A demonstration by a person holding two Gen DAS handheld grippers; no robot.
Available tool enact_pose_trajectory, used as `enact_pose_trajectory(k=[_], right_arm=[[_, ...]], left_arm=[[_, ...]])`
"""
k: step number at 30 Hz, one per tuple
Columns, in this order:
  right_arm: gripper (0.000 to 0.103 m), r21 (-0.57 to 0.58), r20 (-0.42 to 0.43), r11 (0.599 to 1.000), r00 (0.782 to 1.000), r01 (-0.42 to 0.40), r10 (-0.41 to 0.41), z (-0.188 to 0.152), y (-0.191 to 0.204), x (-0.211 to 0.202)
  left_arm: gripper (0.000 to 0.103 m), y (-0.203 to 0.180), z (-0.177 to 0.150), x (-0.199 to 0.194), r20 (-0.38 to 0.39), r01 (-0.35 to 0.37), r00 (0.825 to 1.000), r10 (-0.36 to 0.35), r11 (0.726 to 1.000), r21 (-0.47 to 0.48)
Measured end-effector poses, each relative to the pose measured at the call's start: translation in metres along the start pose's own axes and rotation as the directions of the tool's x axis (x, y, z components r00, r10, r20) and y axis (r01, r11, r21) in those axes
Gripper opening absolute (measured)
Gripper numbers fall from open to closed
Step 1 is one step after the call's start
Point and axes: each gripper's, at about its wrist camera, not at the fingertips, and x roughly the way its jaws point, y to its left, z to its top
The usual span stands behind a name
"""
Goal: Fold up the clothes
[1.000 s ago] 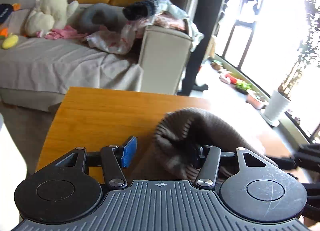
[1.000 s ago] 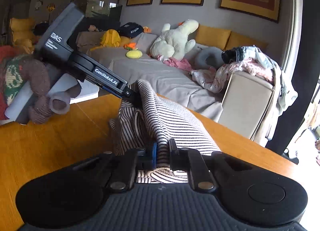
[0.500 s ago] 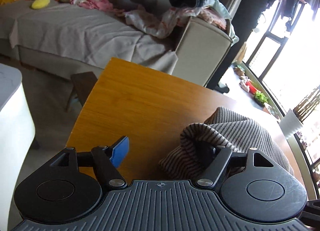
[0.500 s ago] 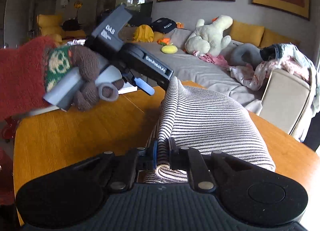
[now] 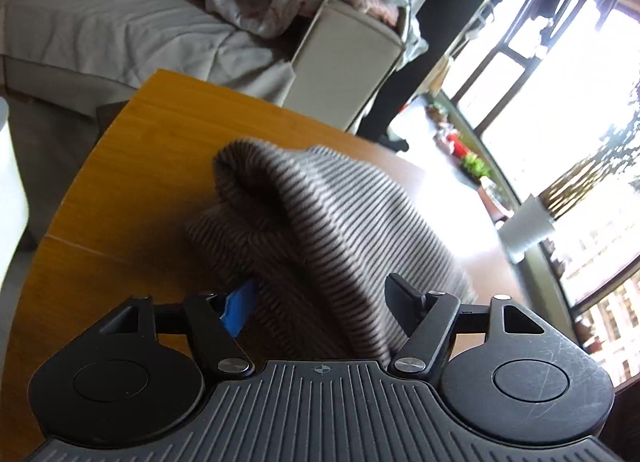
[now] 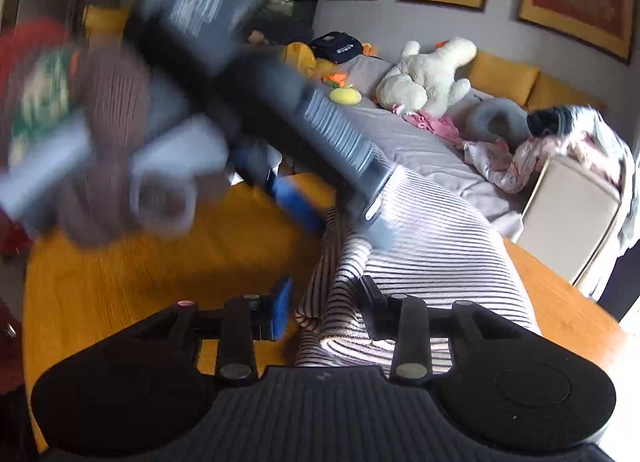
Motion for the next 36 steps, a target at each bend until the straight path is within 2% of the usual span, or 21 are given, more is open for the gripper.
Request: enact_pose_trajectory(k=[2,4,6,9,12,14,16,19,21,25,30,34,36], right_arm=[[0.042,0.113,0.034,0.993,0.999,-0.04,0.036,0.004,-0.03,-0.02],[0.087,0.228,0.081,0.973,0.997,-0.024,0.005,0.008,-0.068,-0.037],[0.097,0.316,0.086,0.949,0.996,-0.016,-0.011,0.01,-0.105,-0.035],[0.099,0.427,0.046,0.904,0.999,-0.014,-0.007,0.007,-0.154,-0.012],[0.099,0.482,-0.03,0.876,0.999,0.0,0.016,-0.006,-0.175,0.028],[0.098,0.522,-0.062,0.852,0.995,-0.032,0.075,-0.015,-0.181,0.051],[0.096,0.589,-0.062,0.803,0.985,-0.092,0.159,-0.027,-0.182,0.067],[0.079,0.638,-0.031,0.751,0.968,-0.171,0.247,-0.037,-0.176,0.073],[0.078,0.639,-0.025,0.746,0.964,-0.189,0.266,-0.038,-0.173,0.071],[0.078,0.661,-0.029,0.73,0.966,-0.175,0.257,-0.047,-0.172,0.054],[0.079,0.66,-0.054,0.746,0.984,-0.092,0.169,-0.055,-0.172,0.031],[0.099,0.649,-0.083,0.76,0.993,-0.013,0.089,-0.057,-0.168,0.027],[0.103,0.643,-0.093,0.766,0.994,0.015,0.059,-0.057,-0.165,0.028]], left_arm=[[0.072,0.004,-0.006,0.008,-0.004,0.003,1.0,-0.003,1.0,-0.012],[0.072,0.005,-0.008,0.012,0.001,0.01,1.0,-0.01,1.0,-0.005],[0.073,0.005,-0.01,0.015,0.002,0.018,1.0,-0.018,1.0,0.0],[0.074,0.009,-0.011,0.017,0.006,0.035,0.999,-0.035,0.999,-0.007],[0.079,0.019,-0.012,0.017,0.0,0.061,0.998,-0.061,0.997,-0.037],[0.079,0.024,-0.012,0.019,-0.005,0.086,0.996,-0.086,0.995,-0.054],[0.079,0.026,-0.011,0.023,-0.005,0.106,0.994,-0.106,0.993,-0.051],[0.079,0.029,-0.01,0.028,-0.004,0.134,0.991,-0.134,0.99,-0.037],[0.079,0.029,-0.009,0.032,-0.003,0.149,0.989,-0.149,0.989,-0.024],[0.08,0.02,-0.004,0.046,0.003,0.16,0.987,-0.16,0.987,0.013],[0.08,0.003,-0.002,0.067,-0.003,0.205,0.979,-0.205,0.977,0.05],[0.082,-0.007,-0.005,0.073,0.008,0.202,0.979,-0.203,0.976,0.081],[0.082,-0.006,-0.006,0.071,0.01,0.197,0.98,-0.199,0.977,0.084]])
